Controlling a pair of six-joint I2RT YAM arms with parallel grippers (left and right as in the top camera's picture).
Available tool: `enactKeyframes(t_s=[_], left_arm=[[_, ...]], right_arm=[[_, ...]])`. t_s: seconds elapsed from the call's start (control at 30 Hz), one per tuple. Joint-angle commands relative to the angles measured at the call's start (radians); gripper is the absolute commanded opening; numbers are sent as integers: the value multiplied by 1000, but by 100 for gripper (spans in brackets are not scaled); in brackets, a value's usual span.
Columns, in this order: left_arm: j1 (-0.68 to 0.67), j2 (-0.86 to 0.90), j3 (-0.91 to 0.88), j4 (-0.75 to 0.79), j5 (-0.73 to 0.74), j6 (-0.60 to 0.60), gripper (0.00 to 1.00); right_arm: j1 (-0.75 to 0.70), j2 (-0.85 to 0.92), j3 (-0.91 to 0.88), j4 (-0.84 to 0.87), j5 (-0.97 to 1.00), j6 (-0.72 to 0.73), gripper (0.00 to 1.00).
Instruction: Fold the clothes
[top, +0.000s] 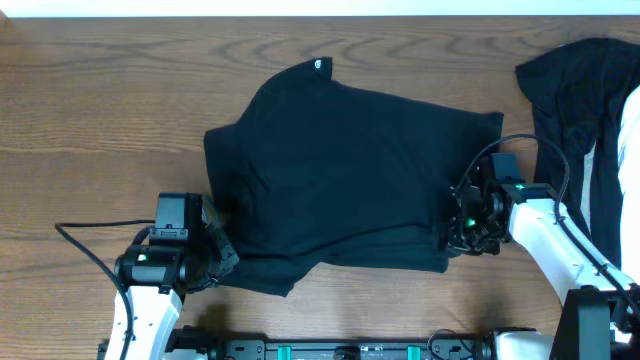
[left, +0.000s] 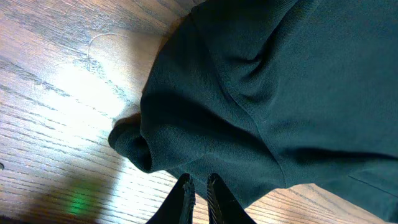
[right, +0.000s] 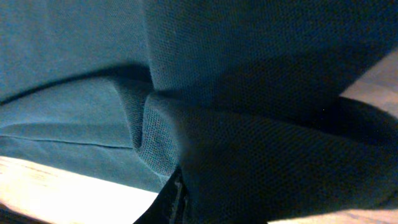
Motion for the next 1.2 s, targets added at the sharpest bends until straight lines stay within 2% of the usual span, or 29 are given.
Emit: enactKeyframes(t_s=[0.0,0.17,0.37,0.47,0.67,0.8,0.97,1.03,1.1,1.17], left_arm=[[-1,-6,26,-3,1,17,12],[-1,-6,26,-3,1,16,12],[-1,-6,26,-3,1,16,12],[-1,-6,26,-2,1,17,12],[-1,-6,26,-3,-6,17,13],[-1,-6,26,-3,-6,17,13],[-1,-6,26,-2,-6,17,16],[-2,-6,26,-2,-6,21,17],[-1,-6,26,-2,-6,33,17],[-1,-6,26,-3,-6,45,17]], right_arm=[[9,2,8,-22,75,27,1],[9,-4,81,-93,134,49,1],[9,-35,240,-245,341,192,2],[9,-42,279,-255,293,133,17],[9,-41,260,-278,261,106,15],[9,-40,243,-282,265,114,29],[9,-33,169,-217,261,116,33],[9,-25,126,-177,254,116,33],[9,-21,95,-151,256,118,27],[9,-21,73,-122,256,124,25]])
